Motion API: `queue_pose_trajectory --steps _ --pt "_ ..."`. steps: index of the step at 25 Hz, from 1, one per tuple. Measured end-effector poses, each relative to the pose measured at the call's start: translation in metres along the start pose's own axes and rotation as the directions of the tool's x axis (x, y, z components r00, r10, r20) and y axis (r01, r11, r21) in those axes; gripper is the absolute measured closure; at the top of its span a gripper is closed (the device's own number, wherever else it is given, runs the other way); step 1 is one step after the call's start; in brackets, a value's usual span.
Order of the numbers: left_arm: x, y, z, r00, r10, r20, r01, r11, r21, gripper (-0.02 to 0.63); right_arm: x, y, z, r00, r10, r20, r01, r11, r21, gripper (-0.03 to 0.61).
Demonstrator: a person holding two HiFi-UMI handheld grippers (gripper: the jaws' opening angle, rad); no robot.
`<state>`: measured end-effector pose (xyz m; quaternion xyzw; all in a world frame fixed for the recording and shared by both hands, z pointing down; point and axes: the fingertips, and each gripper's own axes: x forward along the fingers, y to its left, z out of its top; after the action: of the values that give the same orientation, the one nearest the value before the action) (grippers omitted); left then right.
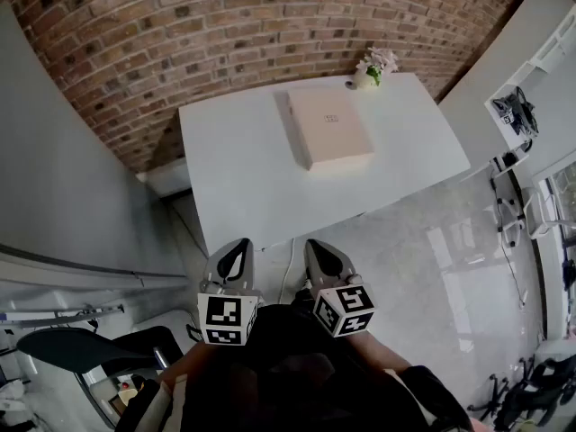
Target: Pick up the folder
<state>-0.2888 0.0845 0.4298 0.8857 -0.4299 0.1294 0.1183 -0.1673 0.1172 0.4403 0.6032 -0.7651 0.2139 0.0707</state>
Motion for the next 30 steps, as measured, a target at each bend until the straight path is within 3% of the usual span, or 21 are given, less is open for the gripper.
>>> queue_pose_trajectory --steps 14,30 --pt "0.033 -0.022 0.006 0.999 -0.046 -0.013 0.046 0.999 -0.025 0.617 -0.002 -0.032 0.013 1.000 -0.016 -0.017 0.015 1.000 -0.020 0.578" --pt "0.130 -0.078 0.040 1.000 -0.013 -0.022 0.013 0.999 -0.037 0.615 0.019 -0.153 0.055 1.000 0.011 -0.007 -0.011 1.000 0.024 0.577"
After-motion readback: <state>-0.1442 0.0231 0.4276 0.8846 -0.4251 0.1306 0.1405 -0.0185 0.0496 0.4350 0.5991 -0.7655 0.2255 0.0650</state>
